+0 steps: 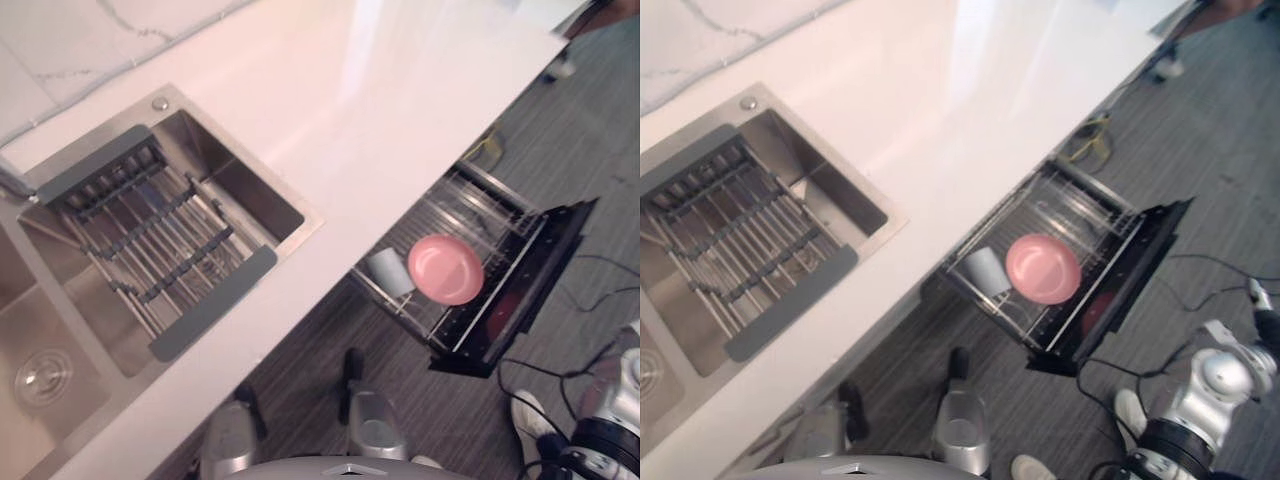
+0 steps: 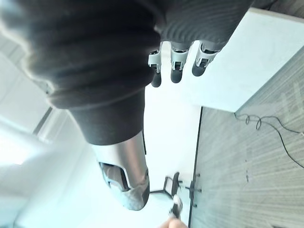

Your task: Walk over to the sink, pick up the cup, carry it to the dishwasher, place the cup inside the dishwasher, then close the dishwasher door

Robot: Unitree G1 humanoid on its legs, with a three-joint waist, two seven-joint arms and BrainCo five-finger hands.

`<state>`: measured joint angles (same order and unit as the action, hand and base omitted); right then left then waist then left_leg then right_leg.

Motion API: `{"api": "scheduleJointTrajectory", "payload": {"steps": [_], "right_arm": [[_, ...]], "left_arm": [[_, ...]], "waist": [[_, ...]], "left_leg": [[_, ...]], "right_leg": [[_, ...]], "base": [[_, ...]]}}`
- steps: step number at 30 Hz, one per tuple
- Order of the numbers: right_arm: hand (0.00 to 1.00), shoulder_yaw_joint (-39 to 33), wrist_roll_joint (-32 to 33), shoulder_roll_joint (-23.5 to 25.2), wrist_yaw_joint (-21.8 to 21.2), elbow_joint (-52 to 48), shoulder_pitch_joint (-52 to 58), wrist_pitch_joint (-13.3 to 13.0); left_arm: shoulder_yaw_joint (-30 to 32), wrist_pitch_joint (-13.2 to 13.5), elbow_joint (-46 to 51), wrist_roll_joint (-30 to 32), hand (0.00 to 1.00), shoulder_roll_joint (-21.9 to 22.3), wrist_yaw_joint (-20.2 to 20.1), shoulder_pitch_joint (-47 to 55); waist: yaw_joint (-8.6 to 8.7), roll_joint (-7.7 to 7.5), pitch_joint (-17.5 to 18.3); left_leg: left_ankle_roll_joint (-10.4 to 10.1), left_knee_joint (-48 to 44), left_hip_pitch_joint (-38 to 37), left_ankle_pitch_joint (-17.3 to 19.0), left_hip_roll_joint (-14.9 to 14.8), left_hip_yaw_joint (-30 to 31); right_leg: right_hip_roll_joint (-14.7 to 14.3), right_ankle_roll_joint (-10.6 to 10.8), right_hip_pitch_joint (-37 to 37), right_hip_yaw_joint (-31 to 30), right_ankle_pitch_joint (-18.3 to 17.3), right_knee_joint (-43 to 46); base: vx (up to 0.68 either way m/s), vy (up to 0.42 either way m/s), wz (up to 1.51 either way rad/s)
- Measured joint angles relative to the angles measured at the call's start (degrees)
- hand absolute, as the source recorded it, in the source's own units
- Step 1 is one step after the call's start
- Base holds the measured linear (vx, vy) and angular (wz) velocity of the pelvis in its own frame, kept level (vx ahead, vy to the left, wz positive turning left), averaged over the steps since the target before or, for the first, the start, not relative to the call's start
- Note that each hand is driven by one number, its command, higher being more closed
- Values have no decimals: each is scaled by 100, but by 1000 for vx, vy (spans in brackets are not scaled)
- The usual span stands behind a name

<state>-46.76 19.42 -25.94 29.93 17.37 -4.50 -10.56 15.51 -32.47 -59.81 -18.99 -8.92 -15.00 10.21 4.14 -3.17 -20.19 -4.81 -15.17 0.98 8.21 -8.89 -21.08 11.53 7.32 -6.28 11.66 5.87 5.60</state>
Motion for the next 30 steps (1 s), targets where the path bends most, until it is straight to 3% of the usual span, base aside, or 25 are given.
{"api": "scheduleJointTrajectory", "payload": {"steps": [2,4,7,8,9,11,12,13,14,16,19,22,23,27,30], "right_arm": [[0,-144,669,-174,-447,473,104,310],[0,-182,1188,-160,-825,877,193,475],[0,-312,1995,195,-1687,1596,550,785],[0,-336,2135,401,-1992,1821,701,840],[0,-254,2248,555,-2286,2122,678,857],[0,103,2526,831,-2635,2527,519,854],[0,390,2638,1088,-2823,2663,409,822],[0,516,2663,1245,-2874,2663,354,804],[0,727,2762,1473,-2990,2702,172,761],[0,1087,2798,1551,-3144,2840,-267,689],[0,1245,2737,1519,-3191,2852,-343,507],[0,1529,2734,1291,-3213,2775,-380,459],[0,1689,2711,1166,-3116,2671,-423,470],[0,1739,2518,948,-2838,2627,-428,527],[0,1755,2547,879,-2616,2630,-454,560]], "left_arm": [[132,-268,-65,219,0,0,-34,78],[167,-358,-71,243,0,-29,80,77],[332,-519,-78,139,0,-135,496,63],[465,-571,-76,24,0,-165,626,87],[614,-582,-122,-104,0,-80,755,72],[769,-552,-146,-371,0,-110,996,-13],[831,-513,-157,-528,0,-178,1139,-90],[896,-501,-154,-601,0,-229,1204,-132],[1056,-456,-152,-743,0,-303,1326,-291],[1204,-334,-156,-1009,0,-68,1468,-495],[1247,-189,-149,-1179,0,73,1409,-428],[1171,-13,-150,-1182,0,185,1317,-381],[1028,88,-145,-1180,0,247,1260,-392],[671,165,-157,-1169,0,327,1079,-378],[550,174,-157,-1139,0,320,1047,-378]], "waist": [[102,-142,111],[115,-234,179],[156,-370,357],[159,-349,455],[126,-215,520],[18,-224,529],[-94,-277,576],[-148,-370,621],[-314,-479,627],[-455,-275,478],[-603,-73,360],[-566,124,260],[-560,285,180],[-549,580,102],[-549,620,102]], "left_leg": [[-33,-224,57,141,-103,-69],[-56,-382,171,234,-181,-84],[-8,-586,357,347,-276,61],[54,-565,397,301,-333,91],[96,-558,511,229,-544,69],[-14,-606,738,111,-738,144],[-89,-716,947,81,-832,263],[-127,-805,1079,72,-836,297],[-225,-978,1319,53,-909,386],[-280,-670,1276,-262,-1000,487],[-294,148,773,-754,-732,534],[-266,746,659,-1165,-549,556],[-236,1034,629,-1388,-479,591],[-191,1432,547,-1647,-302,784],[-164,1584,482,-1684,-200,850]], "right_leg": [[-61,-36,-11,-63,28,-44],[-77,-63,-55,-67,8,-77],[-35,-43,-101,124,-97,10],[-17,73,-100,328,-372,21],[-11,-243,-237,607,-553,459],[84,-612,-416,718,-769,1347],[107,-539,-291,836,-844,1445],[103,-310,-145,847,-795,1207],[-70,113,97,909,-760,422],[-310,17,340,1121,-456,-110],[-214,15,664,1293,-456,-225],[-145,-10,581,1429,-456,-201],[-114,-18,496,1455,-485,-139],[70,9,410,1665,-618,228],[204,-1,415,1744,-705,417]], "base": [[-18,9,-21],[-74,24,-18],[-84,26,6],[-44,-16,11],[0,0,0],[-29,-67,-1],[-21,-118,10],[-31,-192,8],[-35,-180,-1],[-53,-115,20],[-24,-42,37],[-121,24,27],[-147,58,21],[-104,53,31],[-66,62,23]]}}
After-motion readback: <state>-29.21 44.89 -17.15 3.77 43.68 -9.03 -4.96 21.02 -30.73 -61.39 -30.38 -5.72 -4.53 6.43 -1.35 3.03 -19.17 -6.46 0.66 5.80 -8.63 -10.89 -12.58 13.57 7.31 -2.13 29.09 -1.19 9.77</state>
